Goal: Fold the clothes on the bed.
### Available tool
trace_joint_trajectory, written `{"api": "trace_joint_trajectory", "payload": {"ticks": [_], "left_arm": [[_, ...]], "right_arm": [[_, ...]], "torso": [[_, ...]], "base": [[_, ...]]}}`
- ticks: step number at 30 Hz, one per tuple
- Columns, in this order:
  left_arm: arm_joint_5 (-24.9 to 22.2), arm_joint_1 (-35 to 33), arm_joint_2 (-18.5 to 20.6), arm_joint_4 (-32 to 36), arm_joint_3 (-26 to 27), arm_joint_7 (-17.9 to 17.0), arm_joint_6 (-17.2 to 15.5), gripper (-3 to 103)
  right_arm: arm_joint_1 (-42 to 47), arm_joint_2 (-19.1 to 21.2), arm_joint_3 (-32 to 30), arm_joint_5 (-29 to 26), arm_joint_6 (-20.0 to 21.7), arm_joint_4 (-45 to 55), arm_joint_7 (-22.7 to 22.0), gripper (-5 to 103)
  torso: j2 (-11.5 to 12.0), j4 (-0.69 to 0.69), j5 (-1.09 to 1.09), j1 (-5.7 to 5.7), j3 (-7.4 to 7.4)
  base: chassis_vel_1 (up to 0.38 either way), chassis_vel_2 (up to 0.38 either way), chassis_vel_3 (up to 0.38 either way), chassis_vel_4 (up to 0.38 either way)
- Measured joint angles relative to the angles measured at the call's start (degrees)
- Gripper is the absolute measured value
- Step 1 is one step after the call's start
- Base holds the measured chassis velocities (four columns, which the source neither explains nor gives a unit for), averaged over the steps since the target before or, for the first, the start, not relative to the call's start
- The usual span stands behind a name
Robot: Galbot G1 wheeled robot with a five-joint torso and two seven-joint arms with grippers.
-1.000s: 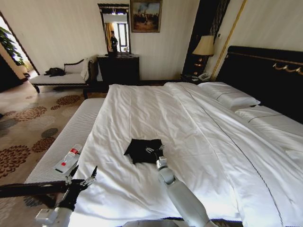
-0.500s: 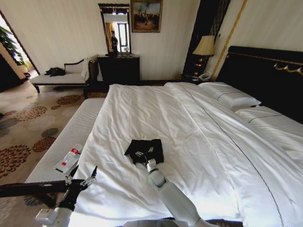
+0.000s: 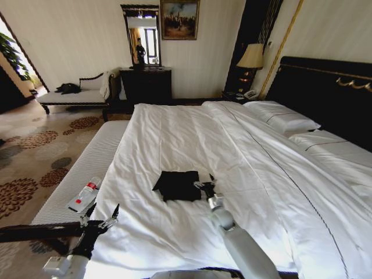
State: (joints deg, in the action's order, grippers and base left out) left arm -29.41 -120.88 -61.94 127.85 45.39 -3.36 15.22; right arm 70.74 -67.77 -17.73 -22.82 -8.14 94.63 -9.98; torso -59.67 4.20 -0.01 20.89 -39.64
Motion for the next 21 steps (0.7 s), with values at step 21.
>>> {"api": "trace_joint_trajectory", "payload": {"ticks": [21], "left_arm": [[0.0, 0.0, 0.0, 0.0, 0.0, 0.0, 0.0, 100]], "right_arm": [[30.9, -1.0, -27.8, -2.7, -4.1, 17.4, 6.8, 100]], "torso": [[0.0, -0.01, 0.01, -0.02, 0.0]], "base": [[0.0, 0.0, 0.0, 0.0]]}}
